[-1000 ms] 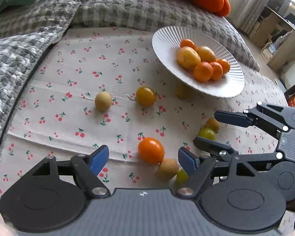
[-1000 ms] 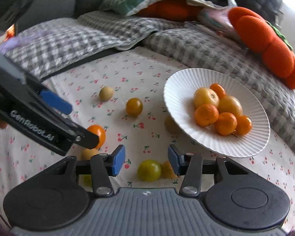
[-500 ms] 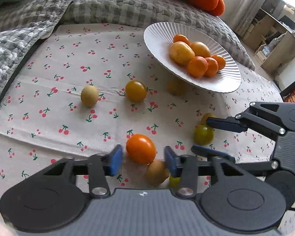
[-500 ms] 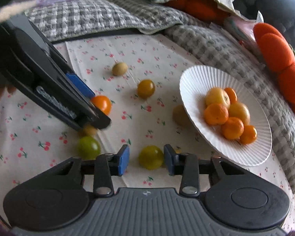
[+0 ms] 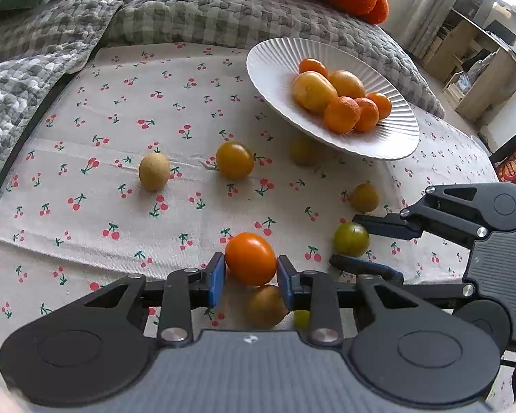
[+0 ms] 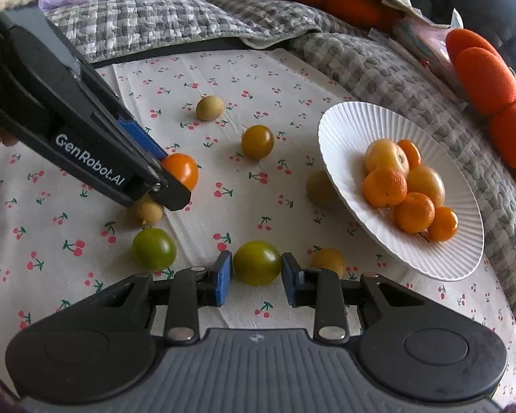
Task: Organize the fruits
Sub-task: 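Lift both held tomatoes off the cloth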
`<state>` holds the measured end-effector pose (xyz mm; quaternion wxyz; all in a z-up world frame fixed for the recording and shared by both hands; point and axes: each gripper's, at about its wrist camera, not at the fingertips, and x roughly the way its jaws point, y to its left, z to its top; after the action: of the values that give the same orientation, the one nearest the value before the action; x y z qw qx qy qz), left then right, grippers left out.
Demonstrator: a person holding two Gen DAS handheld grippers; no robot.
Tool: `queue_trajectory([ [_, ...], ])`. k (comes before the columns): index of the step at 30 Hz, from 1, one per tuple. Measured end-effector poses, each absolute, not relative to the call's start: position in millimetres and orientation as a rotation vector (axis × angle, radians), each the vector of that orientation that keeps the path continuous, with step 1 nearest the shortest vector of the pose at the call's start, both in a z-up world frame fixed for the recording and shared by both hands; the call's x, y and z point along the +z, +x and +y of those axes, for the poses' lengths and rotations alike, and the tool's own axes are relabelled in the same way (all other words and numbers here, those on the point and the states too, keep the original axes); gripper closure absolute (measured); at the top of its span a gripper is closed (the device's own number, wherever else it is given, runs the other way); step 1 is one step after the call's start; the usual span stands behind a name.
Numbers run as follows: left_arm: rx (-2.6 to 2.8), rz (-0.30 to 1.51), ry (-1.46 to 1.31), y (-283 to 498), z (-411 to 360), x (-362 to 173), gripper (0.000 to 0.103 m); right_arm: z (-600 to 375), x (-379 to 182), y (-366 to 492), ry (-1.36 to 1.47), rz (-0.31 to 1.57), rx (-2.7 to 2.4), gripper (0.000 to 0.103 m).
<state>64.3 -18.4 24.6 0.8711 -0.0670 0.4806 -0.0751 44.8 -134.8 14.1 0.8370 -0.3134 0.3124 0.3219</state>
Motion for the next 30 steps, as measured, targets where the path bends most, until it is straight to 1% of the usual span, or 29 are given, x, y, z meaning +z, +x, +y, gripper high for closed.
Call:
queue_trajectory([
  [15,-0.164,0.977,-0.115,63,-20,31,0.083,-134,19,46,-0.641,0.648,0.671,0.078],
  [20,-0.155,0.957,-0.042,62,-26,33,0.083,-132,23,43,-0.628,0.632,0.674,0.078],
  [30,-0.143,0.939,-0.011,63,-28,36,0.083,-129,26,40,-0.612,0.621,0.684,0.078],
])
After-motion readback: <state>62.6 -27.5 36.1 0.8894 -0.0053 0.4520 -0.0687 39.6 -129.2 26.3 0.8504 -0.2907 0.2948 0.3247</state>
